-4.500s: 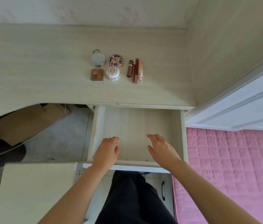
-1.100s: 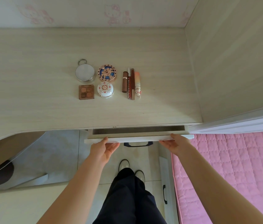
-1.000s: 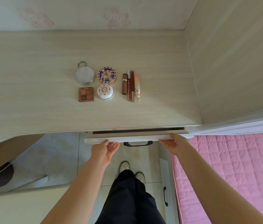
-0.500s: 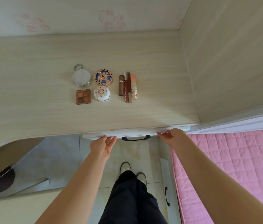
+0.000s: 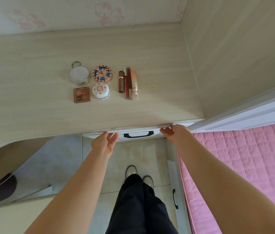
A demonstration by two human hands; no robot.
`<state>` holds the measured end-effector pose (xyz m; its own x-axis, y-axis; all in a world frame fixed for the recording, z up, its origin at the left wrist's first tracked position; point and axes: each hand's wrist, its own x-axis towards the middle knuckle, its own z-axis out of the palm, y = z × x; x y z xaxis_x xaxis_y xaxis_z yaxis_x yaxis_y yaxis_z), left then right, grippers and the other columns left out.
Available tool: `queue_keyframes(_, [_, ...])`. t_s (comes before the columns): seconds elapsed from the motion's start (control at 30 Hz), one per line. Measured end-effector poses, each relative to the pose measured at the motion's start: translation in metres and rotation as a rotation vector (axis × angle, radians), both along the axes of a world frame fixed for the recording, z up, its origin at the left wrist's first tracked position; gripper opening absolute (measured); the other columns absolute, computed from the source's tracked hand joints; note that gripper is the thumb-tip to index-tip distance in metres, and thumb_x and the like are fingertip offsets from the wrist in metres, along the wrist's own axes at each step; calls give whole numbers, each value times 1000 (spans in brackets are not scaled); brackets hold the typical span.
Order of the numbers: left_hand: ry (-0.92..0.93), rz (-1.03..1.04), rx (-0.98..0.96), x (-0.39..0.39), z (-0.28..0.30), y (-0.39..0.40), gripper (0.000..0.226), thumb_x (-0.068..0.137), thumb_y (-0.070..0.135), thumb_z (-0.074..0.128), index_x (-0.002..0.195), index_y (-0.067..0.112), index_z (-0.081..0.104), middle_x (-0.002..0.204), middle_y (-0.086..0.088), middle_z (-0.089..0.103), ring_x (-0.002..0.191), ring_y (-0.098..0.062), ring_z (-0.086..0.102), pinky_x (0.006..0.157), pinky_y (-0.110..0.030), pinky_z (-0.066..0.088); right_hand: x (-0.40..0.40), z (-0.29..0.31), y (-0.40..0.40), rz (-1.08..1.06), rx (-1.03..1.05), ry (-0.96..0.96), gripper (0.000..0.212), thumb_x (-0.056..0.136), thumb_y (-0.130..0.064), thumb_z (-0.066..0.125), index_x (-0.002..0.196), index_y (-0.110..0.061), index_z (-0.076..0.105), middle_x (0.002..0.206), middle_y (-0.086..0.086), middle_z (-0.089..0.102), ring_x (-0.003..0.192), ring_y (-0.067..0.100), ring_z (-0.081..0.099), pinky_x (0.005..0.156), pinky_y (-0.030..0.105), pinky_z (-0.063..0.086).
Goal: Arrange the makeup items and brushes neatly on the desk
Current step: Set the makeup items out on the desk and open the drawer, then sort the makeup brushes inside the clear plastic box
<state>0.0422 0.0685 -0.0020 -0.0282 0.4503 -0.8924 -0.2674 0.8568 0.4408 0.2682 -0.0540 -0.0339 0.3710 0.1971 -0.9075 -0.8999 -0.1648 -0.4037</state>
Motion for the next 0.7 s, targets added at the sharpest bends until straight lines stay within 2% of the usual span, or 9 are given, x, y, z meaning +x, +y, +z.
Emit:
queue_keyframes(0.07, [-20,-24,7,-3,0,-3,32,96,-1,50,127,-7,44,118,-24,56,100,-39,64,87,-42,53,2,1,-1,-25,-5,57,42,101,-5,29,142,0,31,146,18,39,127,35,47,82,41,55])
queue_keyframes(0.13, [-32,-71,25,-5,3,-8,37,96,0,50,131,-7,41,121,-22,57,104,-37,63,86,-39,52,3,4,-3,-48,-9,124,44,101,-7,21,143,3,30,147,16,39,132,34,43,106,46,39])
queue_keyframes(0.2, [-11,-156,54,-7,7,-15,43,96,2,52,136,-5,39,124,-21,58,105,-34,63,89,-36,51,0,14,-7,63,-12,69,40,100,-5,26,136,4,39,135,16,48,115,32,57,99,40,45])
queue_keyframes(0.27, [32,-269,89,-7,12,-23,43,95,4,53,136,-2,41,123,-20,59,105,-34,63,90,-37,51,-5,22,-15,316,-119,-123,18,95,-7,43,108,-5,56,112,13,55,84,24,61,79,34,52])
queue_keyframes(0.3, [57,-337,114,-6,17,-28,39,95,5,53,133,-1,44,120,-19,61,102,-33,64,89,-36,51,-7,27,-19,452,-201,-246,9,92,-8,50,95,-11,57,102,10,57,78,22,58,75,34,52])
queue_keyframes(0.37, [108,-467,171,-1,28,-37,30,95,6,52,124,6,50,112,-15,65,94,-29,65,86,-35,53,-9,36,-32,705,-311,-449,15,90,-13,52,103,-15,59,97,8,60,80,22,55,76,34,49])
queue_keyframes(0.47, [176,-610,272,12,46,-53,23,93,7,52,115,7,57,97,-11,69,79,-21,67,75,-27,51,-15,56,-54,948,-372,-652,44,92,-18,46,136,-9,48,124,13,60,103,25,56,84,31,44])
queue_keyframes(0.57, [292,-855,439,31,60,-69,24,91,9,50,112,10,61,91,-5,72,80,-19,65,73,-27,48,-30,78,-83,1101,-365,-838,41,96,-16,41,134,-4,48,126,15,59,109,31,57,83,29,44])
queue_keyframes(0.7, [367,-1270,747,48,72,-96,22,96,24,47,113,20,60,101,5,70,85,-9,62,63,-12,41,-51,97,-122,1141,-384,-957,30,97,-16,41,122,-3,51,115,13,61,102,28,56,80,27,41])
